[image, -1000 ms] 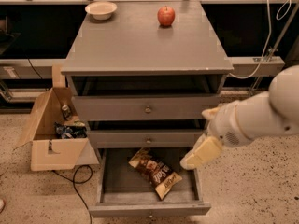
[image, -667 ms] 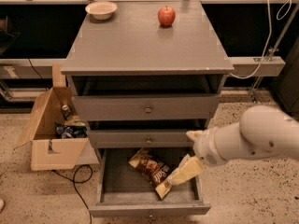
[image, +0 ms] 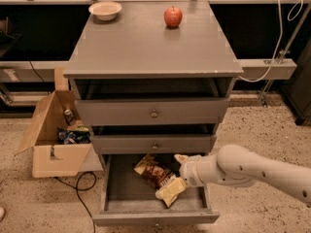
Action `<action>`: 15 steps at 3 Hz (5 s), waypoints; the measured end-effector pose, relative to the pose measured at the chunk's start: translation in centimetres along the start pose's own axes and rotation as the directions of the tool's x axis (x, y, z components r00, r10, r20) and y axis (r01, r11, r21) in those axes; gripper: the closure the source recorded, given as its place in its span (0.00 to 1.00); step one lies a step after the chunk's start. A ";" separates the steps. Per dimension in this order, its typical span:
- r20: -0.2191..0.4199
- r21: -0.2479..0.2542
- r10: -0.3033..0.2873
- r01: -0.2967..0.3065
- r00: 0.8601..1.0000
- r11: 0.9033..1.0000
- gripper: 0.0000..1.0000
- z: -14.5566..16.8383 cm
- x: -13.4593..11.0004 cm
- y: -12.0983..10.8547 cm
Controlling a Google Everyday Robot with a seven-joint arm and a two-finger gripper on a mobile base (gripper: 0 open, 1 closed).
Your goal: Pick brown chip bag from bottom drawer and place on counter
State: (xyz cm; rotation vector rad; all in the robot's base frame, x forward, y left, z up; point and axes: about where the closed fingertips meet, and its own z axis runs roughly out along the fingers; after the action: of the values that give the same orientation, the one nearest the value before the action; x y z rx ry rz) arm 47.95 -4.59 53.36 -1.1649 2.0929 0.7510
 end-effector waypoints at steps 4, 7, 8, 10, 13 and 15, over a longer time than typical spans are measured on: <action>0.132 -0.060 -0.040 0.049 0.990 0.997 0.00 3.8 6.4 -6.7; 0.021 0.025 0.006 -0.006 1.000 1.000 0.00 11.9 14.9 -14.3; 0.015 0.070 0.118 -0.118 0.993 0.990 0.00 14.4 18.6 -17.4; 0.012 0.064 0.209 -0.209 0.978 0.976 0.00 19.9 20.0 -19.3; 0.022 0.046 0.267 -0.267 0.964 0.963 0.27 27.5 19.9 -19.5; 0.129 -0.016 0.189 -0.189 0.973 0.982 0.73 27.3 16.3 -17.4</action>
Offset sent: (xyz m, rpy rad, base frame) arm 0.0126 -0.0073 -0.0321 0.0221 -0.0261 -0.0187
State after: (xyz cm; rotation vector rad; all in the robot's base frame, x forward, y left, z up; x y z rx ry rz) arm 62.94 -1.13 20.58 -0.9011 2.1122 0.8937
